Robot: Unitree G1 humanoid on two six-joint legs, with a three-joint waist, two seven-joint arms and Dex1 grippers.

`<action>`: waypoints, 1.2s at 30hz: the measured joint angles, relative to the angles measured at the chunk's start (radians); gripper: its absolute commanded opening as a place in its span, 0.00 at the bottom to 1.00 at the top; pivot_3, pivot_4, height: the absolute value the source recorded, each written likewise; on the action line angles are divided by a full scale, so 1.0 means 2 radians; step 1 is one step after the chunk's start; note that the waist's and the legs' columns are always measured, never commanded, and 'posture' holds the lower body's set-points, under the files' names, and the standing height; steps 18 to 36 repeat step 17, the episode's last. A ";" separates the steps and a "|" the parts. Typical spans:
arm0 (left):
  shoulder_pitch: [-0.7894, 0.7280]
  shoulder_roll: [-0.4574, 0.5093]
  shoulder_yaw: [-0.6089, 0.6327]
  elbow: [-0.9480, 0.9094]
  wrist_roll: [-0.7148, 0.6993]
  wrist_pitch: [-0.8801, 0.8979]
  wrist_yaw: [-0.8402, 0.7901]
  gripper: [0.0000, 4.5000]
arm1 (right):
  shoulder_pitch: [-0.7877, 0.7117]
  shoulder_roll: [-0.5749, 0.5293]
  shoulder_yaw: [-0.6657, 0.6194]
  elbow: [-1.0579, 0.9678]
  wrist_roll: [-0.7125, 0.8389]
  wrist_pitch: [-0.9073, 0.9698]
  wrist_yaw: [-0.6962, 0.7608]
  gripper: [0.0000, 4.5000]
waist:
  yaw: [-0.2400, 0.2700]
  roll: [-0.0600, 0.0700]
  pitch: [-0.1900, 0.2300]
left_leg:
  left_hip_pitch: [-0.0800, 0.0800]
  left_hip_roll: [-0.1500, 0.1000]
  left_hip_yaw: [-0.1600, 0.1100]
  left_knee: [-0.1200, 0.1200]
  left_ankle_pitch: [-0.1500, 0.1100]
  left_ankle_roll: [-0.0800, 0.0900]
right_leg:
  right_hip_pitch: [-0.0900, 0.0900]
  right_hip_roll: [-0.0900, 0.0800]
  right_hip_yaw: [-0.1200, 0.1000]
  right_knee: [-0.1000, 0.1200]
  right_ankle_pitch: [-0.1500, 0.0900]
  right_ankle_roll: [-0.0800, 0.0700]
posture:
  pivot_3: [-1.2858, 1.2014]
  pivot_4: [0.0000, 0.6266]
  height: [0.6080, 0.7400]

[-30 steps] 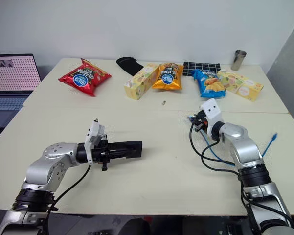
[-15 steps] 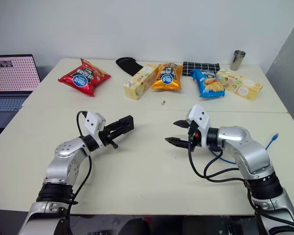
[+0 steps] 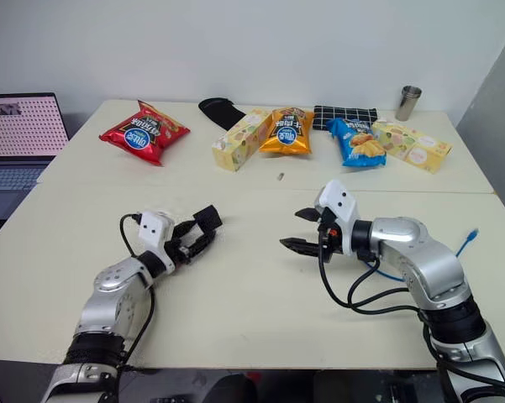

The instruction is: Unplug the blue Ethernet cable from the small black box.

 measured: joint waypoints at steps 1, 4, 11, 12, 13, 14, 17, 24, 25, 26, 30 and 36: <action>0.009 0.012 0.003 -0.016 0.000 0.008 -0.003 0.74 | 0.003 -0.002 -0.001 -0.004 0.000 0.001 -0.001 0.83 | 0.000 0.000 0.000 | 0.000 0.000 0.000 0.000 0.000 0.000 | 0.000 0.000 0.000 0.000 0.000 0.000 | 0.52 0.24 1.00; 0.039 0.079 0.009 -0.078 -0.002 0.060 -0.023 0.74 | 0.032 -0.022 -0.020 -0.016 0.004 0.009 -0.003 0.83 | 0.002 0.000 0.000 | 0.000 0.000 0.000 0.000 0.000 0.000 | 0.001 0.000 0.000 -0.001 0.000 0.000 | 0.52 0.24 1.00; 0.044 0.190 0.022 -0.140 -0.008 0.100 -0.096 0.74 | 0.079 -0.099 -0.093 -0.017 0.019 0.011 0.018 0.83 | 0.002 0.000 0.000 | 0.000 -0.001 0.000 -0.001 0.000 0.000 | 0.001 -0.001 0.000 -0.002 0.000 0.000 | 0.52 0.24 1.00; 0.041 0.197 0.021 -0.142 -0.011 0.102 -0.108 0.74 | 0.084 -0.106 -0.100 -0.017 0.021 0.010 0.025 0.83 | 0.002 0.000 0.000 | 0.000 -0.001 0.000 -0.001 0.000 0.000 | 0.001 -0.001 0.000 -0.002 0.000 0.000 | 0.52 0.24 1.00; 0.038 0.204 0.021 -0.144 -0.015 0.104 -0.120 0.74 | 0.092 -0.116 -0.107 -0.018 0.024 0.010 0.032 0.83 | 0.002 0.000 0.000 | 0.000 0.000 0.000 -0.001 0.000 0.000 | 0.001 0.000 0.000 -0.002 0.000 0.000 | 0.52 0.24 1.00; 0.036 0.214 0.021 -0.146 -0.019 0.108 -0.135 0.74 | 0.100 -0.127 -0.114 -0.018 0.027 0.009 0.040 0.83 | 0.001 0.000 0.000 | 0.000 0.000 0.000 -0.001 0.000 0.001 | 0.001 0.000 0.000 -0.002 0.000 0.000 | 0.52 0.24 1.00; 0.025 0.235 0.027 -0.150 -0.035 0.113 -0.169 0.74 | 0.114 -0.146 -0.132 -0.017 0.034 0.009 0.055 0.83 | 0.002 0.000 0.001 | 0.000 -0.001 0.001 -0.001 -0.001 0.001 | 0.001 0.000 0.000 -0.002 0.000 0.000 | 0.52 0.24 1.00; 0.025 0.235 0.027 -0.150 -0.035 0.113 -0.169 0.74 | 0.114 -0.146 -0.132 -0.017 0.034 0.009 0.055 0.83 | 0.002 0.000 0.001 | 0.000 -0.001 0.001 -0.001 -0.001 0.001 | 0.001 0.000 0.000 -0.002 0.000 0.000 | 0.52 0.24 1.00; 0.025 0.235 0.027 -0.150 -0.035 0.113 -0.169 0.74 | 0.114 -0.146 -0.132 -0.017 0.034 0.009 0.055 0.83 | 0.002 0.000 0.001 | 0.000 -0.001 0.001 -0.001 -0.001 0.001 | 0.001 0.000 0.000 -0.002 0.000 0.000 | 0.52 0.24 1.00; 0.025 0.235 0.027 -0.150 -0.035 0.113 -0.169 0.74 | 0.114 -0.146 -0.132 -0.017 0.034 0.009 0.055 0.83 | 0.002 0.000 0.001 | 0.000 -0.001 0.001 -0.001 -0.001 0.001 | 0.001 0.000 0.000 -0.002 0.000 0.000 | 0.52 0.24 1.00; 0.025 0.235 0.027 -0.150 -0.035 0.113 -0.169 0.74 | 0.114 -0.146 -0.132 -0.017 0.034 0.009 0.055 0.83 | 0.002 0.000 0.001 | 0.000 -0.001 0.001 -0.001 -0.001 0.001 | 0.001 0.000 0.000 -0.002 0.000 0.000 | 0.52 0.24 1.00; 0.025 0.235 0.027 -0.150 -0.035 0.113 -0.169 0.74 | 0.114 -0.146 -0.132 -0.017 0.034 0.009 0.055 0.83 | 0.002 0.000 0.001 | 0.000 -0.001 0.001 -0.001 -0.001 0.001 | 0.001 0.000 0.000 -0.002 0.000 0.000 | 0.52 0.24 1.00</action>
